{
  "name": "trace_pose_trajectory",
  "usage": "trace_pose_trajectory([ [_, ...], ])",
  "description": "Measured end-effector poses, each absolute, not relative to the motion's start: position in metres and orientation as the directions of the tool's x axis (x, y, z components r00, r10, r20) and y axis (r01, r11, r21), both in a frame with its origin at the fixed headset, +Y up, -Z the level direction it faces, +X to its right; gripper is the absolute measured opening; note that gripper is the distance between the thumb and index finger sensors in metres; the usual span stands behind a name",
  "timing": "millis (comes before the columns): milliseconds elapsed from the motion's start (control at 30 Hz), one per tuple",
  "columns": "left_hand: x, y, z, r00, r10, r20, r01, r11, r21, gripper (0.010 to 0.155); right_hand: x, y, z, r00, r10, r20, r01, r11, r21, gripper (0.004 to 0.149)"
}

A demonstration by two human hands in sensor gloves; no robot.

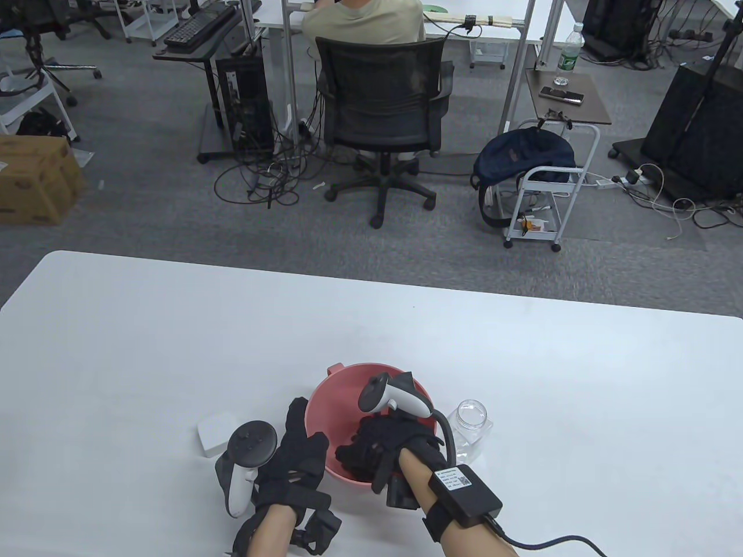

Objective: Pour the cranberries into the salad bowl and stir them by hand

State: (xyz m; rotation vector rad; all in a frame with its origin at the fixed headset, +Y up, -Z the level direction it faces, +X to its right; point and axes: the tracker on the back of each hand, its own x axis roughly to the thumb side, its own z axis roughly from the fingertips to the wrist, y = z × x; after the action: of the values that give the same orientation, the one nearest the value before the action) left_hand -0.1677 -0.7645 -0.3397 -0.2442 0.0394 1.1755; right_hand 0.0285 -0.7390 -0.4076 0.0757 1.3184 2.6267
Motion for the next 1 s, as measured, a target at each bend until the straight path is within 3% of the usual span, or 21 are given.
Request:
trace_pose_trajectory([
  [333,-0.1679,-0.7644,-0.3400,0.389,0.908,-0.156,-0.916,0.363,-0.169,0.076,0.0315,-0.7388,-0.4074,-0.979,0.186,-0.083,-0.180,-0.595,0.784,0.085],
  [733,-0.1678,-0.7648,-0.3399,0.393,0.907,-0.152,-0.915,0.368,-0.167,0.076,0.0299,-0.7415,-0.4076,-0.985,0.168,-0.041,-0.132,-0.575,0.808,0.068],
  [1000,-0.1675,-0.7651,-0.3396,0.394,0.907,-0.149,-0.914,0.370,-0.167,0.076,0.0288,-0.7412,-0.4075,-0.982,0.186,-0.002,-0.112,-0.582,0.805,0.064],
])
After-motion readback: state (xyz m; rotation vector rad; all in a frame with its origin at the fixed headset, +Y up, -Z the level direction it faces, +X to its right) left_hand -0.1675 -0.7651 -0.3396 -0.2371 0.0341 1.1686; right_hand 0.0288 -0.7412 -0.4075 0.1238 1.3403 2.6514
